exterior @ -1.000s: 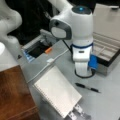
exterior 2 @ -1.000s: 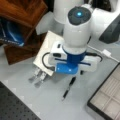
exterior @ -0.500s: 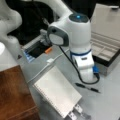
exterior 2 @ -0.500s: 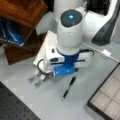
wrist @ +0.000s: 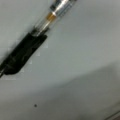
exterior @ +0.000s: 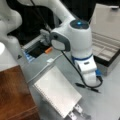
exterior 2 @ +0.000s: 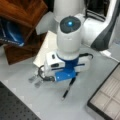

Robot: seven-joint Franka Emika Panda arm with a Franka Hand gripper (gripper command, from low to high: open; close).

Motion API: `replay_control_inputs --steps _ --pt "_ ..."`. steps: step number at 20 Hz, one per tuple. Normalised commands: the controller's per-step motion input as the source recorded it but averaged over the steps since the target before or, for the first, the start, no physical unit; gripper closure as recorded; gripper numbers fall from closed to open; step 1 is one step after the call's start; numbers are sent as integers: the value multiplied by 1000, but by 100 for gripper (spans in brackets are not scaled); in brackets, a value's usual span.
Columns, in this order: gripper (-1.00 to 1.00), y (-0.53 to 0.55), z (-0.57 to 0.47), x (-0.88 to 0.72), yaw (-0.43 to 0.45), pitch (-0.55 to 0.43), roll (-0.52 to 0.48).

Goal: Open the box. Pick up the pen. Place the pen in the box. Pick up the book. Place the book on the shelf.

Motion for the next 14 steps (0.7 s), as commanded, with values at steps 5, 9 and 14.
replay_control_inputs --steps 5,9,14 --pt "-100 -2 -48 256 -175 108 265" --pt "-100 -38 -57 285 -161 114 219" --pt "-100 10 -76 281 -154 43 135"
